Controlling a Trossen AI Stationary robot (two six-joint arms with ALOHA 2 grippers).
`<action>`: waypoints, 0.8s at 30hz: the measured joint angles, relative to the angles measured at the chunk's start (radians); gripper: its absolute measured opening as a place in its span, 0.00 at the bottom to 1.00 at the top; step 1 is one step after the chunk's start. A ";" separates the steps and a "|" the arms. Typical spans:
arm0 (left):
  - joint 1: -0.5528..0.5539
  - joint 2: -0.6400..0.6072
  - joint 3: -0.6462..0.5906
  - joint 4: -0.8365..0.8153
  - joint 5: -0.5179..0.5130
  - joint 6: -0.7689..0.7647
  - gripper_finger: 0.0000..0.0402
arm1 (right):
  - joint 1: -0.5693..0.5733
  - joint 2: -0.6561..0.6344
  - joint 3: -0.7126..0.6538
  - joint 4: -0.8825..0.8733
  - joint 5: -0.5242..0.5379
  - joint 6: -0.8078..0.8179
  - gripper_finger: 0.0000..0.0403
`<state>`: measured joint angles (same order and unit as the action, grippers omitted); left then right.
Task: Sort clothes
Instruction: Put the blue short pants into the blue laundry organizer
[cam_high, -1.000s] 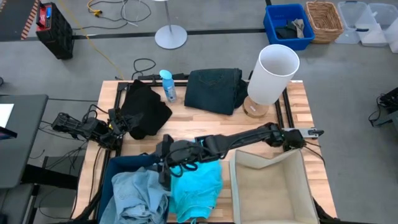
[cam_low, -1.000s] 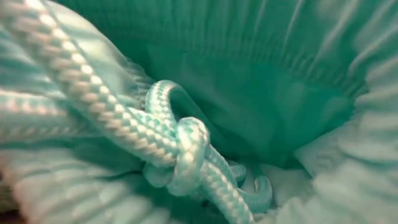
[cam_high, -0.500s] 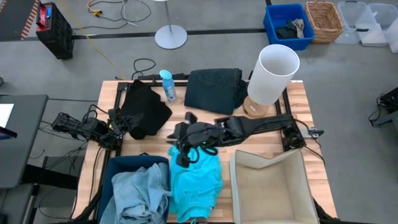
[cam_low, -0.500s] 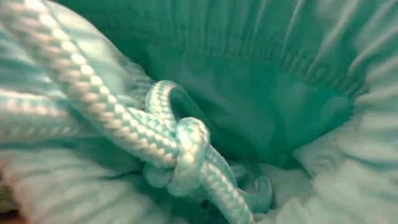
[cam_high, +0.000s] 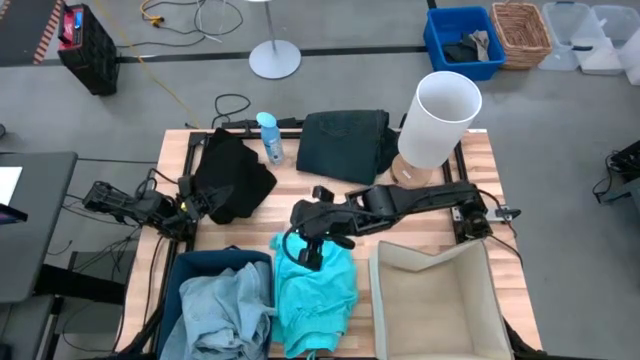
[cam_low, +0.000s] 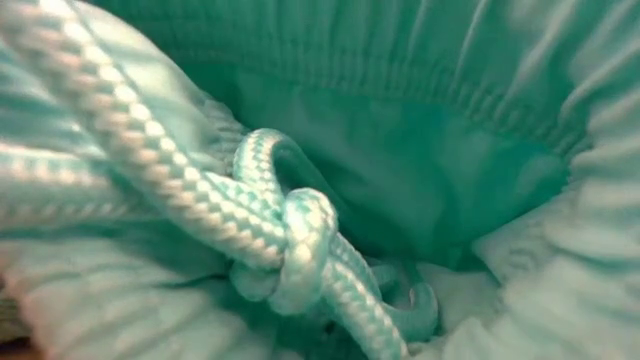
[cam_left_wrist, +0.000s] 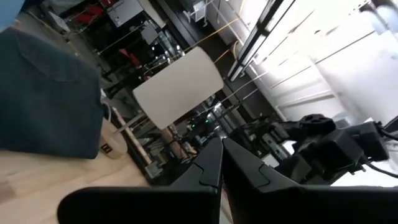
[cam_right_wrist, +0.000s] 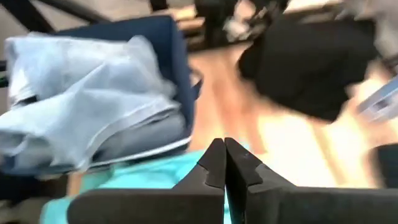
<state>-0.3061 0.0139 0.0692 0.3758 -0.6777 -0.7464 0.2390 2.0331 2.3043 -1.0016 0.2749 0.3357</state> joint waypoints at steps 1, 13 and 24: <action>0.000 0.000 0.000 -0.008 0.000 0.000 0.01 | -0.001 0.000 -0.016 0.002 -0.038 0.019 0.04; 0.000 0.000 0.000 -0.028 0.001 -0.002 0.01 | 0.061 0.001 -0.207 0.054 -0.185 0.082 0.22; 0.000 0.000 0.000 -0.027 0.001 -0.036 0.01 | 0.096 0.001 -0.393 0.185 -0.198 0.189 0.51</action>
<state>-0.3061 0.0139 0.0692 0.3484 -0.6765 -0.7825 0.3349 2.0344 1.9117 -0.8170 0.0769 0.5248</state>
